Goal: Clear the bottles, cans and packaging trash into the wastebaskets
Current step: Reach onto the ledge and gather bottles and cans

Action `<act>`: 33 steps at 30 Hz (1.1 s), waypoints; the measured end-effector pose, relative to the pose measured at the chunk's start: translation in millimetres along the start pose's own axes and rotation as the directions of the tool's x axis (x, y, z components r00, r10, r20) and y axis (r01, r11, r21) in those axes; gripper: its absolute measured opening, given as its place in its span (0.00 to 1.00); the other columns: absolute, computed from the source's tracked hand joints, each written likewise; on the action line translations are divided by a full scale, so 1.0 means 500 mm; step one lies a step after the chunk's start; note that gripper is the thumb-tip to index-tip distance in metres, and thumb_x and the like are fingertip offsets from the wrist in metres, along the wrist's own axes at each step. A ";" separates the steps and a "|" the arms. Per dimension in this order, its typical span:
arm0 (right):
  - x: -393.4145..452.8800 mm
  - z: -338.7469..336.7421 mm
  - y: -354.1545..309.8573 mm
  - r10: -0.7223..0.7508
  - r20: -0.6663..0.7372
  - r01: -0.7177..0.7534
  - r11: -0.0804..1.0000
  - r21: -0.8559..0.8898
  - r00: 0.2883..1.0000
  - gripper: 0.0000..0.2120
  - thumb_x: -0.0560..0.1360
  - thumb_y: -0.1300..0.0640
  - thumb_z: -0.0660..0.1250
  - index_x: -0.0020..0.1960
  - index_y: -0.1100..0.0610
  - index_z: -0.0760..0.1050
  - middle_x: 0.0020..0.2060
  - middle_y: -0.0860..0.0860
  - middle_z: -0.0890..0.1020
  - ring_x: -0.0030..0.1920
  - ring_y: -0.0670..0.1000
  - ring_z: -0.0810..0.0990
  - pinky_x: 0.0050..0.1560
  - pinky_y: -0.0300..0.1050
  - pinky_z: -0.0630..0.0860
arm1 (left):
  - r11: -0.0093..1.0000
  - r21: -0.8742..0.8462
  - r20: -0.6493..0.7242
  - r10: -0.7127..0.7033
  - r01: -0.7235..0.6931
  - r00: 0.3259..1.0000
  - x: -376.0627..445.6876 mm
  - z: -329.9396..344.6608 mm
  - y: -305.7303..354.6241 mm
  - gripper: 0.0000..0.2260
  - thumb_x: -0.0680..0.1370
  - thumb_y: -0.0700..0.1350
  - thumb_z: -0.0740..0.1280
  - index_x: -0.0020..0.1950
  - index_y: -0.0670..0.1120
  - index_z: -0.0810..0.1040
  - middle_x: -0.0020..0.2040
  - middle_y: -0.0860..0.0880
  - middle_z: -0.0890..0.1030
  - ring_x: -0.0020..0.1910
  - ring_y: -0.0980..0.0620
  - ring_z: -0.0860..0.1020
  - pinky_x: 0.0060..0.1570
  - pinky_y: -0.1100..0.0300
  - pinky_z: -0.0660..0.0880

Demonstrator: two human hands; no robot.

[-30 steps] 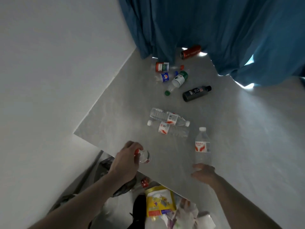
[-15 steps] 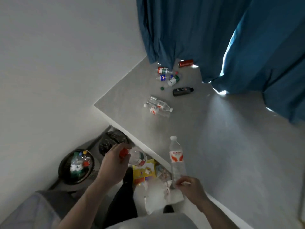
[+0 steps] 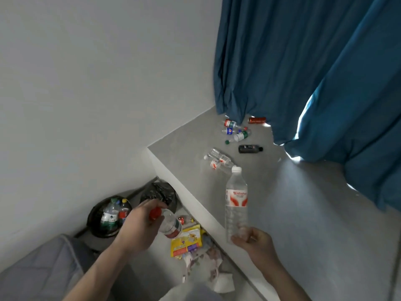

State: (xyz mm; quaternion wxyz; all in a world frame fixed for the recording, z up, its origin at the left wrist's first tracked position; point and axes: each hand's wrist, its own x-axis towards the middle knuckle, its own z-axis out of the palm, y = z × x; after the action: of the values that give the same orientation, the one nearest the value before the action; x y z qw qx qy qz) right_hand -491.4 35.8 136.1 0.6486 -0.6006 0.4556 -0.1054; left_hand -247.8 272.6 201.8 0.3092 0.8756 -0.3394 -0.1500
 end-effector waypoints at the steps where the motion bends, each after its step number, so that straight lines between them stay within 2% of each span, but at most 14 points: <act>1: -0.004 0.019 -0.011 -0.017 0.003 0.017 1.000 0.011 1.000 0.18 0.65 0.69 0.81 0.34 0.58 0.72 0.31 0.52 0.79 0.35 0.48 0.77 0.38 0.36 0.77 | 1.000 -0.004 -0.004 -0.008 0.008 1.000 -0.010 -0.014 -0.013 0.14 0.75 0.42 0.72 0.54 0.60 0.78 0.49 0.62 0.80 0.47 0.62 0.78 0.44 0.69 0.70; 3: -0.011 0.059 -0.032 -0.027 0.025 0.026 1.000 0.008 0.999 0.19 0.61 0.63 0.84 0.33 0.57 0.72 0.32 0.52 0.79 0.36 0.49 0.77 0.38 0.38 0.77 | 1.000 -0.018 -0.031 -0.011 0.011 0.999 -0.033 -0.045 -0.039 0.14 0.75 0.42 0.72 0.55 0.60 0.78 0.49 0.63 0.80 0.49 0.64 0.78 0.47 0.70 0.70; 5: -0.020 0.100 -0.045 -0.015 0.036 0.014 1.000 0.016 0.999 0.26 0.50 0.47 0.87 0.31 0.54 0.72 0.33 0.53 0.81 0.36 0.48 0.78 0.40 0.42 0.78 | 0.999 -0.036 -0.059 -0.019 0.016 0.998 -0.059 -0.080 -0.065 0.14 0.75 0.40 0.72 0.54 0.57 0.79 0.49 0.62 0.80 0.49 0.64 0.77 0.47 0.73 0.69; 7: -0.026 0.144 -0.052 -0.025 0.058 0.024 1.000 0.020 0.998 0.32 0.44 0.38 0.86 0.30 0.56 0.72 0.32 0.51 0.81 0.35 0.47 0.78 0.42 0.46 0.78 | 0.998 -0.048 -0.077 -0.055 0.051 0.996 -0.088 -0.114 -0.100 0.13 0.75 0.40 0.72 0.54 0.56 0.79 0.48 0.63 0.80 0.49 0.63 0.78 0.47 0.69 0.71; 8: -0.032 0.169 -0.057 -0.034 0.066 0.033 0.999 0.010 0.997 0.29 0.48 0.41 0.87 0.30 0.57 0.73 0.31 0.50 0.81 0.34 0.46 0.78 0.43 0.48 0.78 | 0.997 -0.049 -0.086 -0.069 0.065 0.994 -0.100 -0.129 -0.120 0.14 0.75 0.40 0.72 0.54 0.57 0.79 0.49 0.63 0.80 0.49 0.62 0.78 0.48 0.66 0.72; 10: -0.045 0.215 -0.070 -0.068 0.074 0.068 0.998 0.005 0.995 0.17 0.60 0.57 0.85 0.28 0.54 0.76 0.29 0.47 0.80 0.32 0.44 0.79 0.41 0.45 0.78 | 0.994 -0.057 -0.106 -0.102 0.096 0.989 -0.122 -0.153 -0.160 0.14 0.75 0.40 0.72 0.55 0.58 0.79 0.50 0.63 0.80 0.50 0.62 0.78 0.50 0.60 0.75; 13: -0.047 0.269 -0.076 -0.106 0.102 0.108 0.994 -0.009 0.989 0.17 0.67 0.68 0.80 0.31 0.52 0.75 0.30 0.47 0.82 0.33 0.43 0.82 0.36 0.37 0.77 | 0.986 -0.070 -0.123 -0.157 0.150 0.980 -0.150 -0.180 -0.210 0.14 0.75 0.41 0.71 0.55 0.58 0.79 0.49 0.62 0.80 0.48 0.60 0.79 0.49 0.56 0.76; 16: -0.042 0.308 -0.091 -0.115 0.164 0.124 0.991 -0.043 0.980 0.22 0.65 0.66 0.82 0.43 0.58 0.68 0.36 0.49 0.84 0.35 0.44 0.84 0.35 0.37 0.77 | 0.974 -0.107 -0.168 -0.214 0.198 0.962 -0.179 -0.203 -0.243 0.14 0.75 0.42 0.70 0.55 0.60 0.79 0.51 0.62 0.80 0.50 0.59 0.79 0.49 0.58 0.76; 18: -0.035 0.327 -0.105 -0.119 0.211 0.136 0.988 -0.067 0.970 0.28 0.62 0.65 0.84 0.50 0.60 0.67 0.47 0.52 0.85 0.41 0.45 0.86 0.37 0.37 0.79 | 0.965 -0.118 -0.199 -0.253 0.234 0.947 -0.190 -0.219 -0.255 0.14 0.74 0.41 0.71 0.53 0.60 0.79 0.50 0.61 0.81 0.50 0.61 0.79 0.47 0.63 0.73; 20: -0.022 0.340 -0.117 -0.125 0.242 0.148 0.986 -0.082 0.962 0.37 0.57 0.60 0.86 0.58 0.55 0.68 0.55 0.51 0.83 0.47 0.47 0.87 0.41 0.39 0.81 | 0.957 -0.115 -0.226 -0.286 0.267 0.931 -0.192 -0.237 -0.263 0.14 0.74 0.41 0.71 0.52 0.59 0.79 0.48 0.59 0.82 0.47 0.62 0.79 0.44 0.66 0.71; 22: -0.013 0.350 -0.134 -0.150 0.279 0.186 0.977 -0.106 0.949 0.41 0.59 0.62 0.85 0.65 0.50 0.67 0.58 0.47 0.82 0.49 0.46 0.86 0.43 0.39 0.81 | 0.948 -0.110 -0.255 -0.318 0.299 0.913 -0.191 -0.254 -0.273 0.13 0.74 0.41 0.71 0.53 0.59 0.79 0.47 0.59 0.82 0.45 0.60 0.79 0.43 0.63 0.72; 25: 0.010 0.353 -0.160 -0.154 0.325 0.211 0.966 -0.147 0.933 0.38 0.62 0.67 0.83 0.65 0.49 0.70 0.53 0.49 0.86 0.48 0.47 0.87 0.47 0.41 0.80 | 0.932 -0.101 -0.292 -0.363 0.349 0.885 -0.186 -0.273 -0.287 0.13 0.75 0.43 0.71 0.52 0.61 0.77 0.46 0.60 0.82 0.44 0.58 0.79 0.43 0.57 0.74; 30: 0.068 0.354 -0.197 -0.107 0.392 0.216 0.945 -0.245 0.914 0.43 0.55 0.50 0.85 0.65 0.41 0.70 0.53 0.44 0.86 0.53 0.47 0.85 0.59 0.54 0.80 | 0.911 -0.082 -0.326 -0.407 0.403 0.853 -0.168 -0.298 -0.289 0.13 0.74 0.41 0.71 0.54 0.58 0.79 0.47 0.59 0.82 0.45 0.53 0.80 0.44 0.57 0.74; 33: 0.104 0.386 -0.215 -0.126 0.437 0.263 0.926 -0.269 0.891 0.36 0.59 0.49 0.85 0.63 0.41 0.73 0.52 0.43 0.86 0.52 0.45 0.85 0.56 0.50 0.81 | 0.901 -0.090 -0.376 -0.426 0.425 0.823 -0.165 -0.299 -0.292 0.13 0.74 0.40 0.72 0.54 0.57 0.80 0.47 0.59 0.82 0.44 0.54 0.79 0.44 0.57 0.74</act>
State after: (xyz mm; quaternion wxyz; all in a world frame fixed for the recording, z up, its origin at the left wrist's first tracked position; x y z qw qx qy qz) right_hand -279.7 104.6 179.6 0.6092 -0.7497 0.2564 0.0337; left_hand -163.5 479.5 226.5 0.3297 0.9408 -0.0678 -0.0396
